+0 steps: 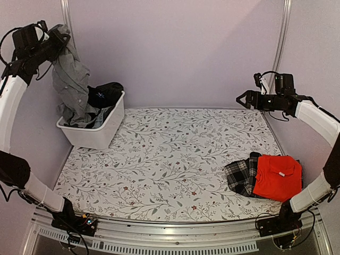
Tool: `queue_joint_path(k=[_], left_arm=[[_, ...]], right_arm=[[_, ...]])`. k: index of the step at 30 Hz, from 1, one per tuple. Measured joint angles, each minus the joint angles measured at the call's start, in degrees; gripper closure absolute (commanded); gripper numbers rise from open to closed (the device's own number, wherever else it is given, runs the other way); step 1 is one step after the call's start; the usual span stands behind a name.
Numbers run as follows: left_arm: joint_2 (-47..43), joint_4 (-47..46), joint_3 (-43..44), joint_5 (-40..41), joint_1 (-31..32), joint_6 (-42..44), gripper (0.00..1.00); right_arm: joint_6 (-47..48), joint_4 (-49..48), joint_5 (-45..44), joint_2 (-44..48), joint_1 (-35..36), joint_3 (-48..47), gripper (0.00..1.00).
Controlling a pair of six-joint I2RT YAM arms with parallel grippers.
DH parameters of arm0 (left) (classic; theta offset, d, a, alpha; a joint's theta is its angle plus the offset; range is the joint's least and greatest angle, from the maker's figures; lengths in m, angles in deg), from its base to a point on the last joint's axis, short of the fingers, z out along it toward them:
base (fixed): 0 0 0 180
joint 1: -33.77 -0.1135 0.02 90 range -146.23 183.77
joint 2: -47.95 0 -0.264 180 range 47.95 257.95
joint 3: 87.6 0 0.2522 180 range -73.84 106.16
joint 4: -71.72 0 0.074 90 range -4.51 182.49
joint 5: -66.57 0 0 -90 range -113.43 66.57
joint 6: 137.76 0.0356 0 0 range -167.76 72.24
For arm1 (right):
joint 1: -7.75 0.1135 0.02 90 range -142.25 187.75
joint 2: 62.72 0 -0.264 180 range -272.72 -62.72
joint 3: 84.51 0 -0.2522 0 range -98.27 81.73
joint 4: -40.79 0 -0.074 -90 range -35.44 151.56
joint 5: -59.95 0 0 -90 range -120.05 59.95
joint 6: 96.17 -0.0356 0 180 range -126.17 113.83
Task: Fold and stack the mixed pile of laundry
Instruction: Pick up the crumpled shirt from the bin, then place the crumpled shirt at the center of the board.
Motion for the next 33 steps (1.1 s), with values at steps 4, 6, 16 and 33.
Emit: queue_joint_path(k=[4, 6, 16, 33], left_arm=[[6.49, -3.63, 11.26, -4.46, 8.15, 2.54, 1.0], [9.88, -5.84, 16.81, -6.73, 12.72, 3.48, 1.0], [20.59, -18.56, 27.63, -14.08, 28.39, 4.11, 1.0], [26.27, -7.06, 26.36, -9.88, 33.14, 15.87, 1.0]], right_arm=[[-0.57, -0.28, 0.74, 0.0, 0.0, 0.0, 0.01], [-0.63, -0.44, 1.01, 0.0, 0.0, 0.0, 0.01], [-1.9, -1.79, 2.36, 0.24, 0.0, -1.03, 0.01], [-3.23, -2.12, 3.93, 0.83, 0.0, -1.05, 0.01]])
